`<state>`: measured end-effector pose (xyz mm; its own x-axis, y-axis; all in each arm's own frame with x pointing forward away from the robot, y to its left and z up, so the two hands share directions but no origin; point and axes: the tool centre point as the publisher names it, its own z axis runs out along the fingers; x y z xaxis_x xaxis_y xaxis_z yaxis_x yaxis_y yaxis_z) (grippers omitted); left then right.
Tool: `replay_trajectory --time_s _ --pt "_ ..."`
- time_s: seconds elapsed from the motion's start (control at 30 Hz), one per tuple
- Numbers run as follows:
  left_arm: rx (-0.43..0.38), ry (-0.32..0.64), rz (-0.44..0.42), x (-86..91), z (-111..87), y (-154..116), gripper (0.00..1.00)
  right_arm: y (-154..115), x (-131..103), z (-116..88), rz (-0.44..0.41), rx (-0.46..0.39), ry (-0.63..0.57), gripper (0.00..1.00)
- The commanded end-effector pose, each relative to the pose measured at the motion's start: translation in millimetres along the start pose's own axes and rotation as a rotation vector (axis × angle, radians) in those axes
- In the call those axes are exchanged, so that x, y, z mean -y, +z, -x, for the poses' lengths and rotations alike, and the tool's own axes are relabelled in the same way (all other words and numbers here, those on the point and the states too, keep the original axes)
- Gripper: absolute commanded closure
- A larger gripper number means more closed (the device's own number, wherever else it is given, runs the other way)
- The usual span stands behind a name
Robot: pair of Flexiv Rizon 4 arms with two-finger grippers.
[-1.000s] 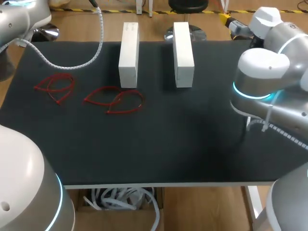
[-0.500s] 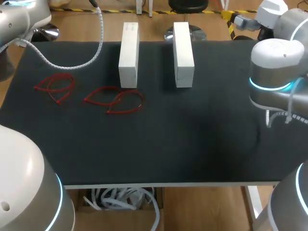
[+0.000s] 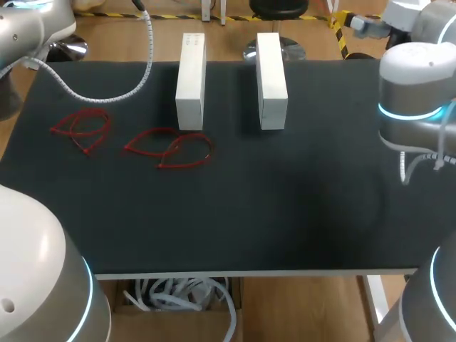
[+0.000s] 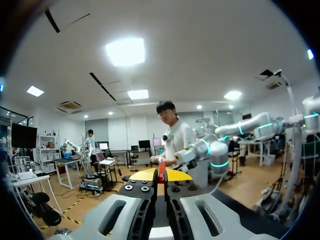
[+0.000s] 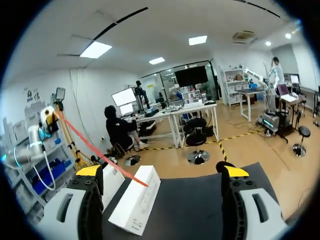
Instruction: Grab the tape and strap the tape.
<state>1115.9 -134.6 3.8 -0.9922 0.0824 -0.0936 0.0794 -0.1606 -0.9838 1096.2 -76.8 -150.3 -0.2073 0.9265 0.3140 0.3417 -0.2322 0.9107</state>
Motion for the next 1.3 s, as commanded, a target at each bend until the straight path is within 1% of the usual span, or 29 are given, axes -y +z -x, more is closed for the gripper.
replay_trajectory --time_s 0.03,0.07,0.1,0.13,0.17,0.27,0.33,0.4,0.43,1.07,1.1,1.13,1.2,1.3 --pt "0.005 0.001 0.0 0.0 -1.8 1 1.0 -5 -2 6 0.163 -0.017 0.227 0.0" --pt "0.005 0.001 0.0 0.0 -1.8 1 1.0 -5 -2 6 0.168 -0.015 0.291 0.0" --pt "0.005 0.001 0.0 0.0 -1.8 1 1.0 -6 -1 7 0.19 -0.023 0.417 0.0" --pt "0.005 0.001 0.0 0.0 -1.8 1 1.0 -7 -2 7 0.208 -0.044 0.497 0.0" --pt "0.005 0.001 0.0 0.0 -1.8 1 1.0 -7 -4 3 0.217 -0.06 0.498 0.0" --pt "0.005 0.001 0.0 0.0 -1.8 1 1.0 -7 -15 -5 0.333 -0.124 0.608 0.0" --pt "0.005 0.001 0.0 0.0 -1.8 1 1.0 -6 -17 -6 0.372 -0.153 0.662 0.0" --pt "0.005 0.001 0.0 0.0 -1.8 1 1.0 -5 -18 -10 0.393 -0.16 0.674 0.0" --pt "0.005 0.001 0.0 0.0 -1.8 1 1.0 -4 -18 -11 0.382 -0.136 0.639 0.0" --pt "0.005 0.001 0.0 0.0 -1.8 1 1.0 -4 -18 -11 0.382 -0.136 0.639 0.0" --pt "0.005 0.001 0.0 0.0 -1.8 1 1.0 1 -23 -20 0.401 -0.16 0.66 0.0" --pt "0.005 0.001 0.0 0.0 -1.8 1 1.0 4 -27 -27 0.4 -0.159 0.669 0.0" --pt "0.005 0.001 0.0 0.0 -1.8 1 1.0 5 -29 -34 0.417 -0.181 0.701 0.0" --pt "0.005 0.001 0.0 0.0 -1.8 1 1.0 0 -21 -38 0.378 -0.152 0.796 0.0"
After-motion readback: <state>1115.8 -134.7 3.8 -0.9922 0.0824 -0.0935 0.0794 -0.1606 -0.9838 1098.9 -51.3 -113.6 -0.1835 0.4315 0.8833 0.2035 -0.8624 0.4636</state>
